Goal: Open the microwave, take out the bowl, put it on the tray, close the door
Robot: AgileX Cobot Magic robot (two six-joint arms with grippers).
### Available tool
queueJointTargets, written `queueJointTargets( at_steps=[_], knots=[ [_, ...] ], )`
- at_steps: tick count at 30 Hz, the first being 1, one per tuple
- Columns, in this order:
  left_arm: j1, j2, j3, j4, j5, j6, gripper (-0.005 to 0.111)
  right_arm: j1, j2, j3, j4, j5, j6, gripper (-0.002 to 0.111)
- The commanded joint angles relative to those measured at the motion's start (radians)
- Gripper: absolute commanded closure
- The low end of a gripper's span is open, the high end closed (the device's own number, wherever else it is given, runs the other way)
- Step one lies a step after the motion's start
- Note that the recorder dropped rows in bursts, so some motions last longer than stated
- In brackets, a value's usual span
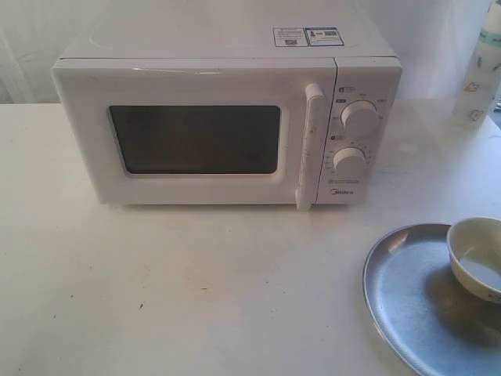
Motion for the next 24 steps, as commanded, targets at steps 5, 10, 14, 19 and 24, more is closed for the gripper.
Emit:
queueJointTargets(
  at_steps=[5, 10, 14, 19, 24],
  knots=[
    [-0.005, -0.002, -0.003, -0.013, 0.003, 0.000, 0.107, -0.010, -0.005, 0.005, -0.004, 0.001, 0.001, 0.108],
    [-0.005, -0.002, -0.003, -0.013, 0.003, 0.000, 0.107, -0.070, -0.005, 0.005, -0.004, 0.001, 0.001, 0.108],
    [-0.005, -0.002, -0.003, -0.013, 0.003, 0.000, 0.107, -0.114, -0.005, 0.005, -0.004, 0.001, 0.001, 0.108],
    [-0.005, -0.002, -0.003, -0.013, 0.003, 0.000, 0.107, -0.119, -0.005, 0.005, -0.004, 0.001, 0.001, 0.108],
    [-0.005, -0.002, -0.003, -0.013, 0.003, 0.000, 0.107, -0.041, -0.005, 0.005, -0.004, 0.001, 0.001, 0.108]
  ],
)
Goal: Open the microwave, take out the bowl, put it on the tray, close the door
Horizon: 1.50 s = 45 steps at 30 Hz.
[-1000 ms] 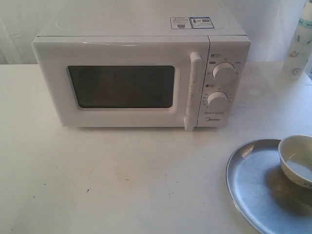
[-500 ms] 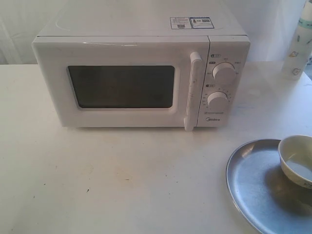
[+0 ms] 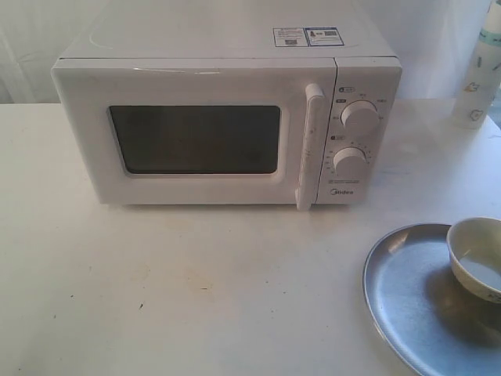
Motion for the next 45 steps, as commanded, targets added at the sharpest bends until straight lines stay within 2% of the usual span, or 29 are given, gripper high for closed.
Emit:
queueJointTargets(
  at_steps=[1, 10, 22, 35, 45],
  knots=[
    [-0.005, -0.002, -0.003, -0.013, 0.003, 0.000, 0.107, 0.086, -0.005, 0.005, -0.004, -0.001, 0.001, 0.108],
    [-0.005, -0.002, -0.003, -0.013, 0.003, 0.000, 0.107, 0.206, -0.005, 0.005, -0.004, -0.001, 0.001, 0.108],
    [-0.005, -0.002, -0.003, -0.013, 0.003, 0.000, 0.107, 0.215, -0.005, 0.005, -0.004, -0.001, 0.001, 0.108],
    [-0.005, -0.002, -0.003, -0.013, 0.003, 0.000, 0.107, 0.089, -0.005, 0.005, -0.004, -0.001, 0.020, 0.108],
    [-0.005, -0.002, -0.003, -0.013, 0.003, 0.000, 0.107, 0.055, -0.005, 0.005, -0.004, -0.001, 0.021, 0.108]
  ],
)
